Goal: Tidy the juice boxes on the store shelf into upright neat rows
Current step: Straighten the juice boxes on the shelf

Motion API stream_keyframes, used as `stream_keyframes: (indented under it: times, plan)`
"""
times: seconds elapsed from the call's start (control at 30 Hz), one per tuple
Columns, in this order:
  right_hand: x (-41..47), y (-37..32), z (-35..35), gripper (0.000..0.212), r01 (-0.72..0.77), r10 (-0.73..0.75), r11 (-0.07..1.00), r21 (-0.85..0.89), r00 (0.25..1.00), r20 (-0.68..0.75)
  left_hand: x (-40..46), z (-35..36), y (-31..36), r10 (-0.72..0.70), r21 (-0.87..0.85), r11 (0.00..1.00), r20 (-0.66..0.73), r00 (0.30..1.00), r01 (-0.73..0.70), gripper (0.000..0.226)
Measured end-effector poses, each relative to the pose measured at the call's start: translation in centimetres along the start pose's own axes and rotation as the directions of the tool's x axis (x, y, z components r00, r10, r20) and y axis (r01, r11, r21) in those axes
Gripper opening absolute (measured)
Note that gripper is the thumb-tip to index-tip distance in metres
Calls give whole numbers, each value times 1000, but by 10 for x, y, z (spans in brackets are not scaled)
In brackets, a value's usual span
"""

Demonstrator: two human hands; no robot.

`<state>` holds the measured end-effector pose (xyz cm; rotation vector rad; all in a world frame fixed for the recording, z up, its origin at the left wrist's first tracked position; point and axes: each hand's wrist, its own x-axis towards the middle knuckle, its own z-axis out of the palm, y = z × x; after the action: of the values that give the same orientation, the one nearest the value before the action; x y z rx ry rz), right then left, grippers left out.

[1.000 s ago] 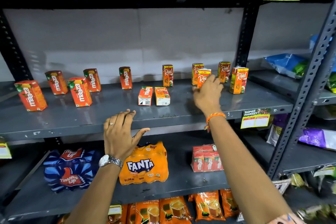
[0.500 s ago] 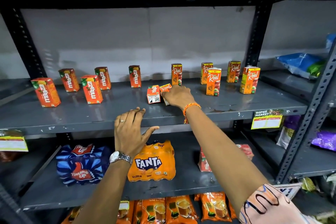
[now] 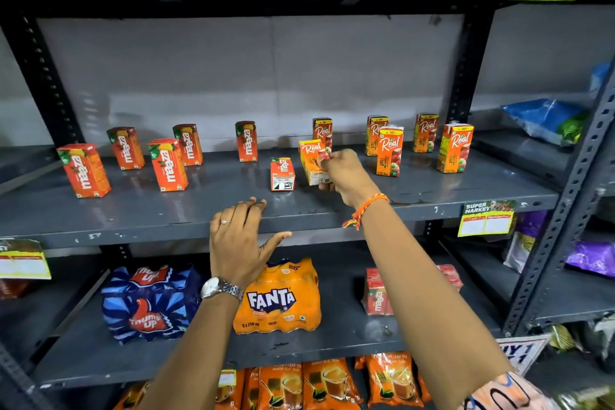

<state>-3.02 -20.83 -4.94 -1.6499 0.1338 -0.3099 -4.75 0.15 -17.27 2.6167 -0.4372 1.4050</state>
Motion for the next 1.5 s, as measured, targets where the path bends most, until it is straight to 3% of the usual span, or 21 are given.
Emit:
stream_keyframes:
  times: [0.2, 0.4, 0.7, 0.97, 1.23, 1.5]
  plan:
    - [-43, -18, -19, 20, 241, -238, 967, 85, 970, -44, 0, 0, 0, 8, 6, 1000, -12, 1000, -8, 73]
    - [-104, -38, -31, 41, 473, -468, 880, 34, 878, -99, 1, -4, 1, -13, 10, 1000, 13, 1000, 13, 76]
    - [-193, -49, -48, 49, 649, -643, 760, 21, 757, -119, 1, -7, 4, -18, 8, 1000, 36, 999, 18, 76]
    - [-180, -51, -53, 48, 555, -556, 830, -54, 818, -146, 1, -11, 6, -26, 6, 1000, 47, 999, 26, 79]
    - [-82, -36, -46, 41, 226, -206, 966, 125, 966, -153, 2, -11, 7, -29, 0, 1000, 60, 998, 29, 77]
    - [18, -5, -34, 40, 158, -204, 954, -254, 965, -164, 2, -12, 6, -12, 13, 1000, 39, 999, 12, 76]
